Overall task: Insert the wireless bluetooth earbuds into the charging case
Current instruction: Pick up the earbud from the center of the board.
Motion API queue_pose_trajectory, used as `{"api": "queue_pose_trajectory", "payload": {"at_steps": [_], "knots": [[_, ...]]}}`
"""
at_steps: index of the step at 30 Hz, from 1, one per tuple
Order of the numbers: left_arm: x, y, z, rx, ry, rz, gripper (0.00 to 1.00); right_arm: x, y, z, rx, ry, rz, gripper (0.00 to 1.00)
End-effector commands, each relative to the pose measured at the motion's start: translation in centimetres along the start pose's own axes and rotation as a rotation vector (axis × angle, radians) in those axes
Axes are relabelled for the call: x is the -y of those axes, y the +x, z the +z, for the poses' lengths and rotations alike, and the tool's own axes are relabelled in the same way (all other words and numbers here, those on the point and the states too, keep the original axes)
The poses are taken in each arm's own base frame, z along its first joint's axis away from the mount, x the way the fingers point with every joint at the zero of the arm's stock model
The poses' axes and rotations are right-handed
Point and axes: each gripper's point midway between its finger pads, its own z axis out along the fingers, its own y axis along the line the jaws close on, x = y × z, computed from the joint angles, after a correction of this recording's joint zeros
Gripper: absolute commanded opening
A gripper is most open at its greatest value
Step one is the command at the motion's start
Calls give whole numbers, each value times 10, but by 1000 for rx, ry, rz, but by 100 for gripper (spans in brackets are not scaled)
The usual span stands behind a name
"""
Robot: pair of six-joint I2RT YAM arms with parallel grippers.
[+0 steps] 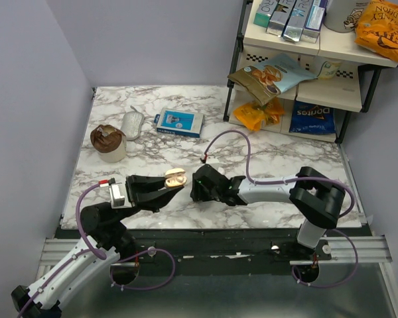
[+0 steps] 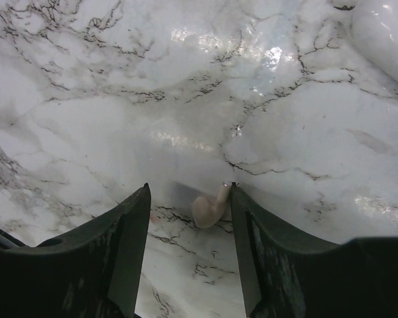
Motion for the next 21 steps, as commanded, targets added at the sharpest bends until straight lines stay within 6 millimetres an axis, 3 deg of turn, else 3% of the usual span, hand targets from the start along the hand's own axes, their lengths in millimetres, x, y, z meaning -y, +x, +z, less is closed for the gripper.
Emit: {"api": "queue_pose_trajectory", "payload": {"at_steps": [1,15,21], "knots": [[-2,0,-2,4,-19,8,0,22,31,5,-84,126,-69,59],[-3,0,-3,11,-27,-1,0,57,50,-5,-165,237,-191,47],[-2,0,-3,16,-22,-12,0,58,55,-6,-200,208,-266,44]]}}
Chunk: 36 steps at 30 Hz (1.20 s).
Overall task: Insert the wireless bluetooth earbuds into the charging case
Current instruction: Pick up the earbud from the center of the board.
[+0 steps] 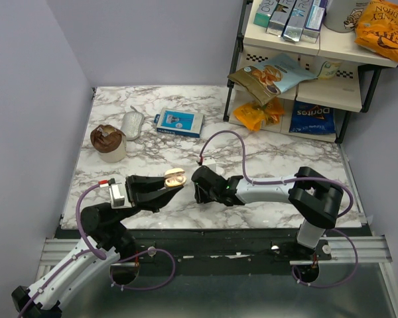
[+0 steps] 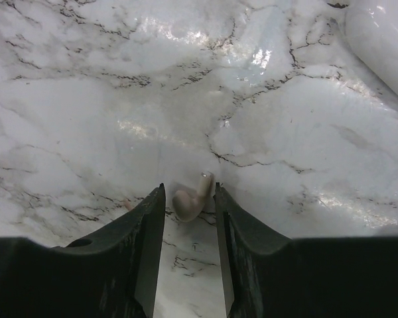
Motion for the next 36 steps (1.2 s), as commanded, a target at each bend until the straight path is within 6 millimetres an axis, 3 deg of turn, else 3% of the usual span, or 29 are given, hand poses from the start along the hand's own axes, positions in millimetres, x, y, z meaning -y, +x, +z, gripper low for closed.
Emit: {"api": "queue_pose_trajectory", "payload": {"at_steps": [1,8,13,19,23,27,36], "knots": [[0,0,-1,14,-8,-9,0,42,55,0,-187,117,-149,44],[1,-1,-1,8,0,-9,0,46,59,-4,-213,105,-238,38],[2,-2,-1,9,1,-7,0,57,54,-13,-194,126,-281,26],[3,-4,1,13,9,-2,0,62,11,-41,-42,161,-328,18],[4,-5,2,15,17,-1,0,83,-26,-56,51,218,-398,17],[5,-8,2,26,24,-7,0,97,-60,-51,166,149,-446,14],[10,-13,2,40,45,-21,0,117,-83,-40,168,107,-457,10]]}}
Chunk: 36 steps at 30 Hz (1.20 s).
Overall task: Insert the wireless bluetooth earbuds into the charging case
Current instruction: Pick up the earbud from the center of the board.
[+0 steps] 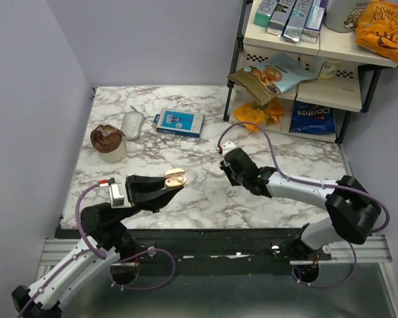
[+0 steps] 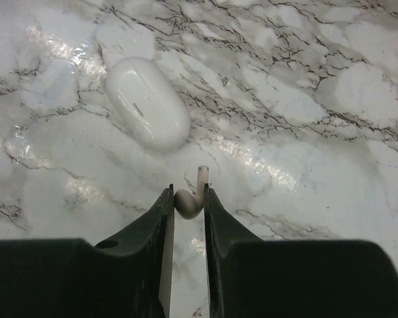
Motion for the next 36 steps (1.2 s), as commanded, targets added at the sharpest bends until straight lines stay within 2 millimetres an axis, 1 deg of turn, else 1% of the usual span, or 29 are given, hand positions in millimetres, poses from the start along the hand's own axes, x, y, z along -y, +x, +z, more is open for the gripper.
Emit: {"api": "queue_pose_trajectory", "payload": {"at_steps": [1,2,3,4,5,6,7,8,11,14,15,17,18,20,21,24,25,26,28,29,31,32,33,36], "knots": [[10,-13,2,40,46,-5,0,4,-17,9,37,-63,-13,10],[10,-13,2,40,46,-9,0,4,-17,11,27,-83,-3,10],[10,-13,2,43,45,-10,0,11,-13,14,1,-78,14,11],[11,-13,2,43,45,-14,0,12,-14,19,-21,-80,25,11],[11,-14,2,46,46,-13,0,11,-13,22,-43,-97,37,11],[10,-13,2,45,44,-15,0,16,-6,25,-84,-91,46,12],[11,-14,2,49,46,-17,0,16,0,30,-113,-95,48,13],[10,-14,2,50,43,-18,0,15,-5,31,-114,-108,57,13],[10,-14,3,49,44,-19,0,18,2,36,-150,-95,70,17],[9,-12,4,44,43,-20,0,24,6,37,-175,-66,91,28],[9,-12,4,42,44,-19,0,28,7,37,-178,-46,102,37],[9,-11,4,42,46,-22,0,37,7,35,-174,8,133,48],[9,-10,4,39,44,-24,0,40,2,31,-155,23,147,55],[8,-9,4,39,43,-25,0,45,0,27,-138,61,187,62],[8,-10,4,39,41,-25,0,48,-8,22,-109,70,209,66],[7,-9,5,38,39,-25,0,52,-13,14,-70,112,310,68],[7,-8,5,36,38,-28,0,55,-20,7,-34,120,358,68],[7,-8,5,34,37,-29,0,52,-15,5,-30,123,445,68],[5,-6,5,31,31,-32,0,50,-21,-2,8,118,540,68],[5,-6,5,30,29,-33,0,45,-16,-2,-1,105,611,66],[4,-5,5,26,25,-37,0,39,-16,-2,-15,79,632,60],[4,-6,6,27,26,-36,0,34,-11,1,-43,64,624,58],[5,-5,6,25,29,-38,0,32,-9,2,-60,53,604,54],[4,-5,6,24,28,-38,0,24,5,8,-118,10,508,50]]}}
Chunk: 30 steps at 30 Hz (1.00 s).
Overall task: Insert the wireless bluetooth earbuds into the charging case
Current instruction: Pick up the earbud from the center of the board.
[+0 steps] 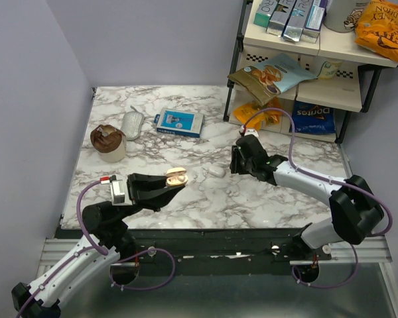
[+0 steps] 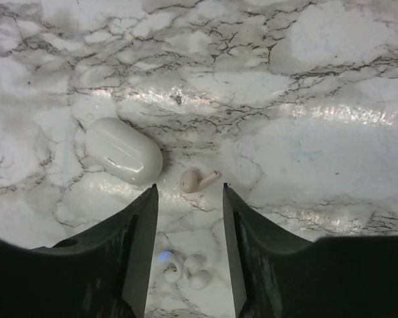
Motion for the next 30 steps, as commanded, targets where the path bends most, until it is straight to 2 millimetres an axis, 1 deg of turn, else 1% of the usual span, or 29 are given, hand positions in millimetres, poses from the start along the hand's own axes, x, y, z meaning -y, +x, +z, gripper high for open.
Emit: {"api": "queue_pose_trajectory", "payload": {"at_steps": [1,2,4,6,8,10,11,12,13,15,16,17,18,21,23,30], "knots": [[4,-5,2,13,19,-3,0,0,27,9,-103,-26,-44,50],[4,-4,2,11,18,-6,0,0,32,9,-117,-39,-67,49],[3,-1,1,7,13,-12,0,5,38,10,-128,-24,-71,44],[2,-1,1,7,9,-12,0,10,42,12,-135,3,-65,37],[2,-2,1,10,8,-14,0,13,42,13,-130,22,-55,35],[3,-1,2,7,12,-15,0,12,37,13,-111,15,-59,38],[2,-1,2,7,10,-15,0,10,34,12,-109,6,-81,41],[2,-1,2,5,8,-14,0,9,33,13,-113,0,-100,48],[1,0,2,2,7,-15,0,10,36,16,-129,3,-120,50],[0,2,1,-2,4,-19,0,7,31,18,-136,-3,-167,53],[0,2,2,0,4,-18,0,6,29,19,-137,-9,-178,53],[1,3,2,-2,6,-23,0,6,32,23,-152,-11,-202,53],[1,3,2,-2,6,-24,0,2,28,24,-151,-19,-202,53],[1,3,2,1,6,-28,0,2,31,29,-168,-16,-221,53],[1,3,2,-2,6,-29,0,1,29,32,-168,-15,-224,52],[1,3,1,-4,2,-24,0,2,38,40,-195,-14,-227,49]]}}
